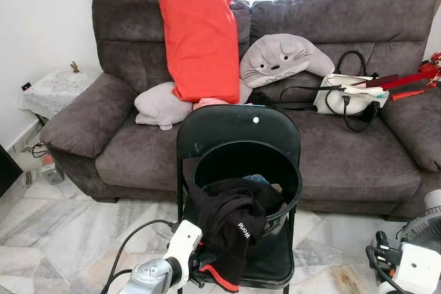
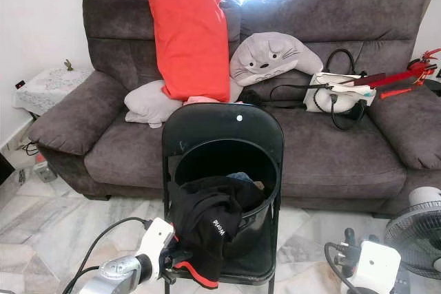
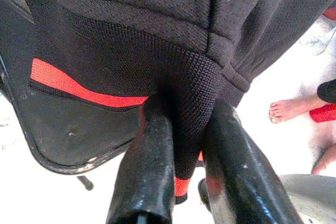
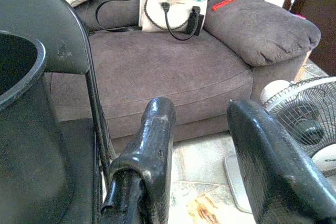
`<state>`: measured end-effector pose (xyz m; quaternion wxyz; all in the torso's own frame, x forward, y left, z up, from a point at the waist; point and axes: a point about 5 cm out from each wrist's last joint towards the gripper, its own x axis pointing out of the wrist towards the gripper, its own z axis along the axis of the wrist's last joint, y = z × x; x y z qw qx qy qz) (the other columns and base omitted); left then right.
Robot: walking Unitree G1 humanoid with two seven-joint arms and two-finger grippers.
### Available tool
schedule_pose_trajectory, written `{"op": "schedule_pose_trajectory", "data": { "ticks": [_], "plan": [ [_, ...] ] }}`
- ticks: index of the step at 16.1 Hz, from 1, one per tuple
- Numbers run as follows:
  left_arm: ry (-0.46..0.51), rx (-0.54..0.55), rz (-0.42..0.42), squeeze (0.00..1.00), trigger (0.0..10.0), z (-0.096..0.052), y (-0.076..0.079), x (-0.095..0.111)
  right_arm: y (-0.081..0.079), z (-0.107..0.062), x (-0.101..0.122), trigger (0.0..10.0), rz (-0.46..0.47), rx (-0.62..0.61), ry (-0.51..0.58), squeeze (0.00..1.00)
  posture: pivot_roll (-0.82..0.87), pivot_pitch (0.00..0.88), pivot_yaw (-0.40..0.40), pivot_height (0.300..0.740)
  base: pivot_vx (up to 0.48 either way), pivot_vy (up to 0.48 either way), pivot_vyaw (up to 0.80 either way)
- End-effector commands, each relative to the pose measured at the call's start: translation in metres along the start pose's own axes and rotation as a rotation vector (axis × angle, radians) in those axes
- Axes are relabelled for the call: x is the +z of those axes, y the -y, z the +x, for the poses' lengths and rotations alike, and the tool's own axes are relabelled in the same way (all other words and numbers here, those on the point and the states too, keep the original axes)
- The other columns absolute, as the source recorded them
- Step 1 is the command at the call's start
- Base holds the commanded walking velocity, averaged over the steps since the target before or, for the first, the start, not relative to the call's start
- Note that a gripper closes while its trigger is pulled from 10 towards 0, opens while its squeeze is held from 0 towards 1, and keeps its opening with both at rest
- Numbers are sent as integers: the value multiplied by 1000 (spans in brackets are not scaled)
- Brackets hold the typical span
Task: Hang hanger
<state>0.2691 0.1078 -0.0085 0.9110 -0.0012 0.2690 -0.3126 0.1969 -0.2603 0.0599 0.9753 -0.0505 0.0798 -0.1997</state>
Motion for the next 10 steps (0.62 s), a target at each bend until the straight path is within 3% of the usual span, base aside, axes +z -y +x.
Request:
{"op": "schedule_pose_trajectory", "data": {
  "ticks": [1,5,9,10],
  "plan": [
    [3,18,-19,0,0,0,-5,3,-2,2,5,10000,1,4,19,0,-205,0,76,740,0,0,0],
    [40,6,-83,0,0,-3,-8,8,-4,3,5,10000,5,5,21,0,-207,0,79,740,0,0,0],
    [134,-29,-151,0,0,-11,-18,37,-5,4,9,10000,-12,13,39,0,-200,0,86,740,0,0,0],
    [167,-83,-152,0,0,-17,-18,53,-9,4,13,10000,-29,32,59,0,-196,0,88,740,0,0,0]
  ]
}}
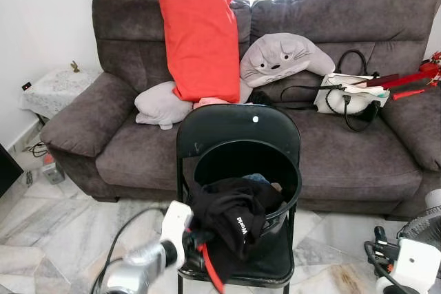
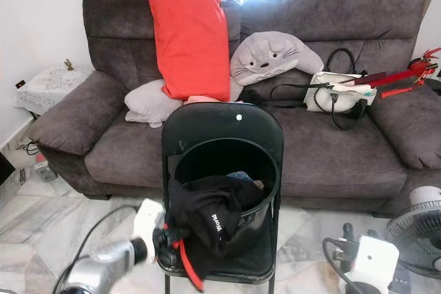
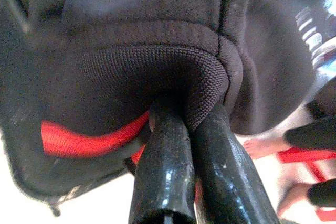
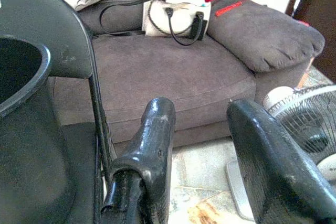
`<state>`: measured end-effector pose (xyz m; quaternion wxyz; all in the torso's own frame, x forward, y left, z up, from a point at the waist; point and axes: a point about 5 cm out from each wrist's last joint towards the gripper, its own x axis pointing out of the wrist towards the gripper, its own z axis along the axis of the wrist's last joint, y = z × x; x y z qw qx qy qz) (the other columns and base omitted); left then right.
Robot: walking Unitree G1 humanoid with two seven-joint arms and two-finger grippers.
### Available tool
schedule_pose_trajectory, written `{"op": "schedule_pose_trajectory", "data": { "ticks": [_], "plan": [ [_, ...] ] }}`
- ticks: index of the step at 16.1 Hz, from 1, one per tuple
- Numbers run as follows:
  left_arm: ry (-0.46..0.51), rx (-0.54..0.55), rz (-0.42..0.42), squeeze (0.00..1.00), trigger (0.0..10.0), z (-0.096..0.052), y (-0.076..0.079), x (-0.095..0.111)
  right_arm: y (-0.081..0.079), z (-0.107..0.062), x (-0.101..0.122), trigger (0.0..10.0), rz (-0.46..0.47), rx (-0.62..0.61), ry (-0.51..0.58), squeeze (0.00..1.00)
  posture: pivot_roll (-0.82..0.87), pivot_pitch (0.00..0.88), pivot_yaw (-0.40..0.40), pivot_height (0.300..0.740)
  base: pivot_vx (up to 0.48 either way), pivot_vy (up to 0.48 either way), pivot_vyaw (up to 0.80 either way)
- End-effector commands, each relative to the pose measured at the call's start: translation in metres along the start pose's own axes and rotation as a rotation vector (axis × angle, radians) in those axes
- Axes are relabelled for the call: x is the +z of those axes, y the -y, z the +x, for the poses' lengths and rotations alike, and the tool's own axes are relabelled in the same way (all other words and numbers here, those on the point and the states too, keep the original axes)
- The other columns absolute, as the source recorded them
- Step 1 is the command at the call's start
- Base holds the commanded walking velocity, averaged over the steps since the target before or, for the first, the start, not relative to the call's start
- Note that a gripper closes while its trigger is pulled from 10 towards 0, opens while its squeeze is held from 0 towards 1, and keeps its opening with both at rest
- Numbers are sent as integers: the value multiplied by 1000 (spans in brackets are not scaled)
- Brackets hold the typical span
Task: Hang hanger
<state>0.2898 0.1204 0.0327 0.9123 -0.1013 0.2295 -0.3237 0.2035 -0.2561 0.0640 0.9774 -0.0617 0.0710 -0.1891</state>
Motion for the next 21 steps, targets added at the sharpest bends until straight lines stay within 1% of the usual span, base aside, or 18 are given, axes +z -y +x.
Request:
{"op": "schedule_pose_trajectory", "data": {
  "ticks": [1,2,4,5,6,7,8,9,11,12,13,14,15,16,17,18,19,21],
  "plan": [
    [36,-69,15,0,0,-5,4,21,-8,1,11,10000,-25,37,50,0,-193,0,88,740,0,0,0],
    [37,-106,28,0,0,-6,8,25,-11,0,11,10000,-37,56,53,0,-189,0,87,740,0,0,0],
    [63,-199,37,0,0,-9,23,41,-17,-2,10,10000,-73,117,52,0,-185,0,86,740,0,0,0],
    [102,-269,40,0,0,-12,33,52,-19,-3,11,10000,-94,152,58,0,-184,0,87,740,0,0,0],
    [116,-317,44,0,0,-15,38,59,-21,-4,12,10000,-103,171,64,0,-184,0,87,740,0,0,0],
    [125,-389,70,0,0,-21,46,66,-24,-4,13,10000,-107,203,64,0,-184,0,87,740,0,0,0],
    [111,-489,104,0,0,-30,56,70,-28,-5,14,10000,-115,246,60,0,-188,0,92,740,0,0,0],
    [110,-547,120,0,0,-35,62,72,-32,-6,15,10000,-123,286,62,0,-189,0,93,740,0,0,0],
    [144,-628,91,0,0,-40,71,80,-36,-7,17,10000,-152,335,72,0,-195,0,98,740,0,0,0],
    [174,-606,73,0,0,-34,74,89,-37,-7,21,10000,-170,354,87,0,-197,0,101,740,0,0,0],
    [209,-557,57,0,0,-19,81,102,-42,-6,29,10000,-198,419,116,0,-201,0,107,740,0,0,0],
    [225,-545,28,0,0,-10,89,108,-46,-6,36,10000,-170,471,131,0,-210,0,112,740,0,0,0],
    [247,-542,-30,0,0,0,99,115,-54,-5,48,10000,-139,536,160,0,-215,0,115,740,0,0,0],
    [252,-546,-46,0,0,2,101,117,-56,-6,50,10000,-130,554,166,0,-215,0,115,740,0,0,0],
    [251,-549,-76,0,0,11,111,120,-69,-11,61,10000,-118,663,194,0,-218,0,115,740,0,0,0],
    [236,-501,-94,0,0,24,118,121,-87,-21,73,10000,-116,808,225,0,-221,0,117,740,0,0,0],
    [232,-496,-107,0,0,29,123,120,-97,-29,80,10000,-91,885,243,0,-222,0,120,740,0,0,0],
    [216,-431,-153,0,0,39,124,118,-112,-45,87,10000,-70,1038,227,0,-221,0,122,740,0,0,0]
  ]
}}
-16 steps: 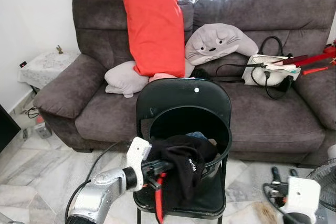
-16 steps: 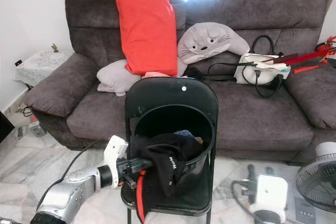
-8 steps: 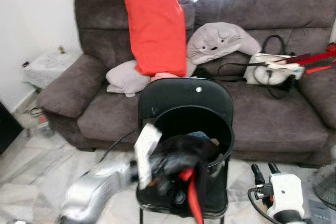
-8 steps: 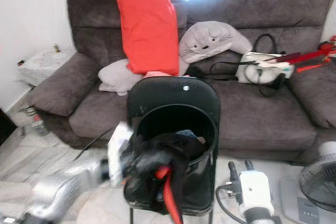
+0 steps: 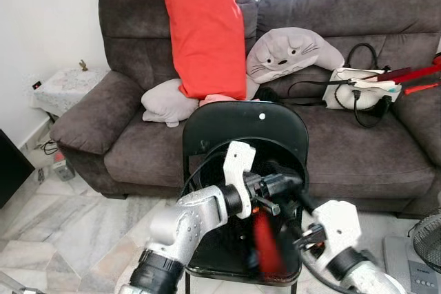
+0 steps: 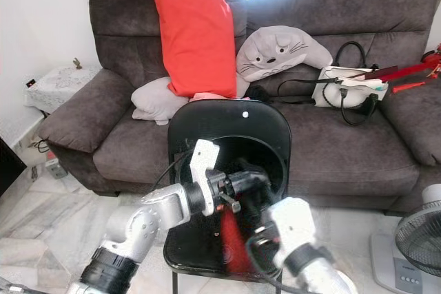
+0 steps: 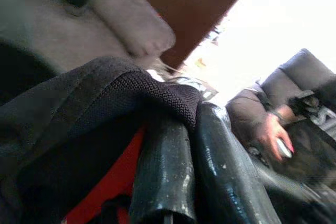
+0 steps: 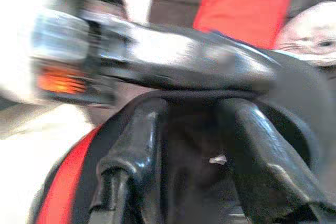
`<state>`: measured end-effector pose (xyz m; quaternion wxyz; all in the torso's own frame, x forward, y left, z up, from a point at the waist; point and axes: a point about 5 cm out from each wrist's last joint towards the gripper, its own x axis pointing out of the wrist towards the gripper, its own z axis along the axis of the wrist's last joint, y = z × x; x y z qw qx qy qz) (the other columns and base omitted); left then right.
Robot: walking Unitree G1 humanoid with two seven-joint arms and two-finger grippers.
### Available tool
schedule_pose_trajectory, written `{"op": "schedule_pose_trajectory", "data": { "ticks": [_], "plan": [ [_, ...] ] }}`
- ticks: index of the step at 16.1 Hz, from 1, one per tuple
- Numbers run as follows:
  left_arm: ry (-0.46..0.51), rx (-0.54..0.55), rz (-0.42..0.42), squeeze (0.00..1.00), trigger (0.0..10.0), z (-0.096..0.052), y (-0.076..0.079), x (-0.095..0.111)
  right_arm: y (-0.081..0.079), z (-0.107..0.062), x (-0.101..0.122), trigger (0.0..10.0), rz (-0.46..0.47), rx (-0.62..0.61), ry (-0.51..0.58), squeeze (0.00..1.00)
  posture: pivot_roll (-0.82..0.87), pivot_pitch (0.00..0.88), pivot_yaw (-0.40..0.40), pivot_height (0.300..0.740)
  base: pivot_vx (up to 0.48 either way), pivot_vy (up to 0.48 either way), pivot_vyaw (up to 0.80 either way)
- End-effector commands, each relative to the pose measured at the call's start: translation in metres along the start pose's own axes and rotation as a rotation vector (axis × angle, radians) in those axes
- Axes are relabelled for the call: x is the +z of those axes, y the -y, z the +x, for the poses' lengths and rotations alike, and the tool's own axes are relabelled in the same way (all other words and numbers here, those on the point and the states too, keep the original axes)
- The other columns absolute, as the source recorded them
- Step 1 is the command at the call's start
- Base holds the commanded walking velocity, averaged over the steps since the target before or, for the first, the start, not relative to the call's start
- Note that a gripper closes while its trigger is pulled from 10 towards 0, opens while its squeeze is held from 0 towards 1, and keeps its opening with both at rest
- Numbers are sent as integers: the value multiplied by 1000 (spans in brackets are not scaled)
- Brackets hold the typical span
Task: Hang hanger
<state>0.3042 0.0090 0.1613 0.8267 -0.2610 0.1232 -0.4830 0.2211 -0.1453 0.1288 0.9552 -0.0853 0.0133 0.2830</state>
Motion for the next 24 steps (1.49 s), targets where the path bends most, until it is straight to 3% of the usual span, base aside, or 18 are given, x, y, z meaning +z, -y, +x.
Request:
{"op": "schedule_pose_trajectory", "data": {
  "ticks": [1,5,7,9,10,11,12,13,14,15,16,17,19,22,24],
  "plan": [
    [-2,38,-6,0,0,8,0,2,-26,3,14,10000,18,164,40,0,-221,0,123,740,0,0,0],
    [29,68,-38,0,0,19,-4,9,-49,-20,3,10000,104,318,-92,0,-238,0,133,740,0,0,0],
    [39,66,-48,0,0,20,-6,13,-50,-35,-4,10000,94,343,-179,0,-252,0,141,740,0,0,0],
    [48,59,-46,0,0,18,-10,17,-31,-37,-13,10000,44,191,-229,0,-258,0,146,740,0,0,0],
    [49,48,-46,0,0,16,-11,17,-13,-36,-25,10000,-27,42,-310,0,-257,0,144,740,0,0,0],
    [57,26,-53,0,0,12,-12,19,13,-40,-38,10000,-150,-174,-410,522,-256,0,144,740,0,0,0],
    [56,27,-49,0,0,10,-13,19,23,-41,-40,10000,-175,-261,-423,655,-256,0,145,740,0,0,0],
    [54,30,-43,0,0,8,-15,19,32,-43,-40,10000,-193,-348,-435,655,-254,0,144,740,0,0,0],
    [53,41,-45,0,0,7,-18,19,37,-43,-37,10000,-176,-422,-416,1000,-252,0,144,740,0,0,0],
    [56,53,-49,0,0,4,-21,20,39,-39,-30,10000,-208,-455,-369,1000,-255,0,147,740,0,0,0],
    [60,61,-52,0,0,2,-24,21,34,-32,-22,10000,-206,-445,-291,0,-254,0,146,740,0,0,0],
    [62,60,-52,0,0,1,-24,21,22,-23,-14,10000,-111,-403,-187,0,-254,0,146,740,0,0,0],
    [72,42,-57,0,0,0,-22,23,-2,-16,-4,10000,-46,-230,-100,0,-256,0,146,740,0,0,0],
    [74,14,-48,0,0,0,-19,24,-6,-12,-8,10000,-36,-232,-90,0,-254,0,147,740,0,0,0],
    [68,-1,-36,0,0,0,-17,22,-10,-9,-21,10000,42,-211,-122,0,-246,0,142,740,0,0,0]
  ]
}}
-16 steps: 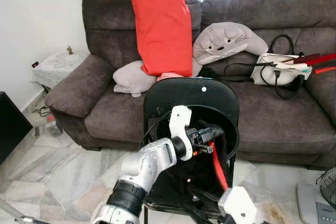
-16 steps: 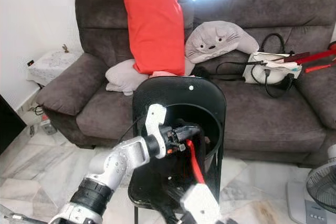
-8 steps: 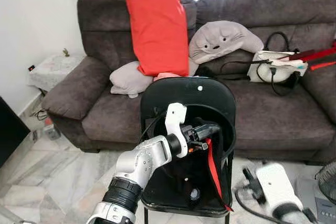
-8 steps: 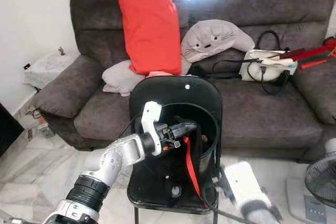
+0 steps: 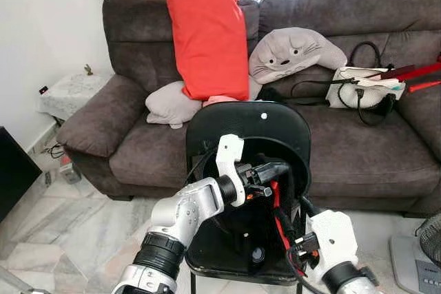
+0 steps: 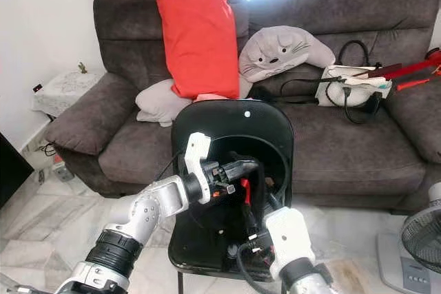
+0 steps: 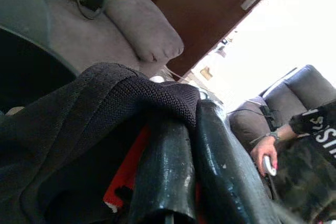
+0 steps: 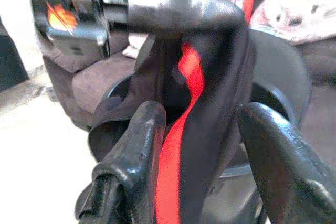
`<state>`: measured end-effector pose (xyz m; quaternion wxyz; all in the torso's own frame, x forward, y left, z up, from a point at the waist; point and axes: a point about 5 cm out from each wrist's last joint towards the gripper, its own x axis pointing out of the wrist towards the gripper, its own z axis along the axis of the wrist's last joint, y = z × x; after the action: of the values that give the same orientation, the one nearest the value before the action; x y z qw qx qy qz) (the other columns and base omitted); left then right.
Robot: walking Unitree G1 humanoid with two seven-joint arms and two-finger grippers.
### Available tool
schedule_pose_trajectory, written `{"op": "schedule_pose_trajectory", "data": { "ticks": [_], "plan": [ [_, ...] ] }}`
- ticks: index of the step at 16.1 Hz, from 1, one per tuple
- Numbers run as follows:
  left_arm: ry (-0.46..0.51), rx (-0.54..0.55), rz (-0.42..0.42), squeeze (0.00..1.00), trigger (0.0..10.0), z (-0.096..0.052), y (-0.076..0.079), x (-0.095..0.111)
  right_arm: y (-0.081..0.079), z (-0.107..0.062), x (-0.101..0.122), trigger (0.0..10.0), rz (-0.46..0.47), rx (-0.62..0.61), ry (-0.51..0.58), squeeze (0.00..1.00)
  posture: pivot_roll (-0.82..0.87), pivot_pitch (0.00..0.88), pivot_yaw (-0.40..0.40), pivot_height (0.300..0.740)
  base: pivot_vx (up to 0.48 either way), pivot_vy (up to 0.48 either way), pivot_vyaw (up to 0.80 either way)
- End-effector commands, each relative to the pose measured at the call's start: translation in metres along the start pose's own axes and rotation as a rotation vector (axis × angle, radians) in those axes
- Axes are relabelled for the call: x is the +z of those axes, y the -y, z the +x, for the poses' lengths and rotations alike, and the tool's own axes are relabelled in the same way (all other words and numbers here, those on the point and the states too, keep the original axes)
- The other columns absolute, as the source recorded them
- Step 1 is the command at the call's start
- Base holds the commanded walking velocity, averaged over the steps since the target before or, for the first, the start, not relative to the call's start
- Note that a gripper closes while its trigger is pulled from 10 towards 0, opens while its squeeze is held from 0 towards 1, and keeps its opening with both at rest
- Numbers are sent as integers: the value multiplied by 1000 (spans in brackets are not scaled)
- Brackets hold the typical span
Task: Hang hanger
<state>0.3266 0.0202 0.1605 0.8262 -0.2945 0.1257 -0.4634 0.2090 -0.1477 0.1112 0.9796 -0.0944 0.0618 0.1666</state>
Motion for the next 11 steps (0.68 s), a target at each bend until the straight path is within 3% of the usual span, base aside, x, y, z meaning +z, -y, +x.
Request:
{"op": "schedule_pose_trajectory", "data": {
  "ticks": [1,2,3,4,5,6,7,11],
  "plan": [
    [28,-30,28,0,0,-1,5,9,-5,2,-9,10000,35,25,-34,0,-242,0,140,740,0,0,0],
    [33,-36,26,0,0,-2,6,9,-3,5,-16,10000,56,-10,-55,0,-240,0,140,740,0,0,0],
    [35,-39,25,0,0,-2,7,9,-2,9,-12,10000,114,-13,-20,788,-236,0,139,740,0,0,0],
    [34,-40,26,0,0,-2,7,9,-3,10,-9,10000,128,-5,-2,788,-233,0,140,740,0,0,0],
    [34,-42,26,0,0,-3,8,8,-5,11,-6,10000,124,10,11,1000,-234,0,139,740,0,0,0],
    [34,-48,25,0,0,-4,8,8,-6,12,-5,10000,95,19,9,1000,-233,0,141,740,0,0,0],
    [33,-50,23,0,0,-4,8,7,-8,12,-7,10000,82,40,-1,0,-235,0,140,740,0,0,0],
    [32,-62,20,0,0,-3,10,6,-16,11,-10,10000,26,166,-45,0,-236,0,137,740,0,0,0]
  ]
}}
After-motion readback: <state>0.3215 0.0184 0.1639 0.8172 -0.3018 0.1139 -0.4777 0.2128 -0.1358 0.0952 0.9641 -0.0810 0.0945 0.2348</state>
